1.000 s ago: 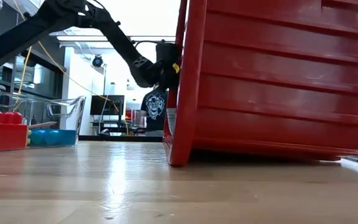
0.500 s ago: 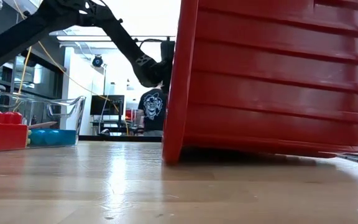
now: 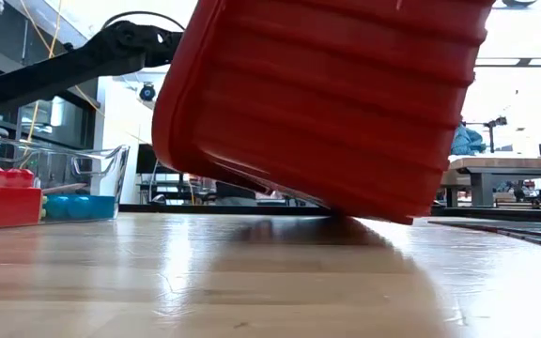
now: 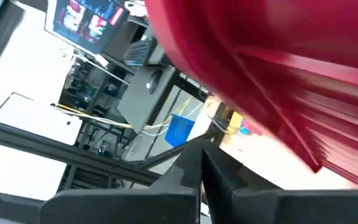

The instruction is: Sort Items/Unsort Items

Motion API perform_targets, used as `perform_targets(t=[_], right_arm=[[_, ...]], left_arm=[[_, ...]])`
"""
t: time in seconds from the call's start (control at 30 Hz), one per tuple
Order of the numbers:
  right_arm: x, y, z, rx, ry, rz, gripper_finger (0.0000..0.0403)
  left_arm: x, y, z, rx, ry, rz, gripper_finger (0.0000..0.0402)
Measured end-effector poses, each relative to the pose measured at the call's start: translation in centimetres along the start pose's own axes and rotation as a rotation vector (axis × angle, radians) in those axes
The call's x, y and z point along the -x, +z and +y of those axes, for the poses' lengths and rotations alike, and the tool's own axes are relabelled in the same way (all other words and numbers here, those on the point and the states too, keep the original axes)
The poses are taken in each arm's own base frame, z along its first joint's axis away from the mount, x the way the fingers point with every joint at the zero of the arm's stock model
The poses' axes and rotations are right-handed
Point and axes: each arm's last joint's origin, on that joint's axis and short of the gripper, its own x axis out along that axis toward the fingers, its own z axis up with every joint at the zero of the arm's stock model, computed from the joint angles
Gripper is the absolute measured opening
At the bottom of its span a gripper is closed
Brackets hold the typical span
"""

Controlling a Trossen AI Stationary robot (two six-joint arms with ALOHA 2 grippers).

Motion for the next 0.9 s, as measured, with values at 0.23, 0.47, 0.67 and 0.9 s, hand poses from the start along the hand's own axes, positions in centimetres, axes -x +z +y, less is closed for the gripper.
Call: perform_targets(t=[0.23,0.47,0.67,0.9], right_arm=[[-0.9,0.4,0.4,0.050,0.021,-0.004,0.0000],[-1.2,0.5,0.3,0.090,0.022,0.029,0.0000],[-1.0,0.2,0.2,0.131,0.024,0.065,0.0000],[-1.0,-0.2,-0.1,0.160,0.005,0.089,0.0000]], left_arm=[[0.0,-0.6,-0.3,-0.030,-0.003,-0.012,0.0168],[0.4,1.4,-3.5,0.033,-0.333,-0.026,0.0013],[0.4,3.1,-5.8,-0.033,-0.406,0.058,0.0003],[1.0,4.5,-8.6,-0.107,-0.482,0.137,0.0001]])
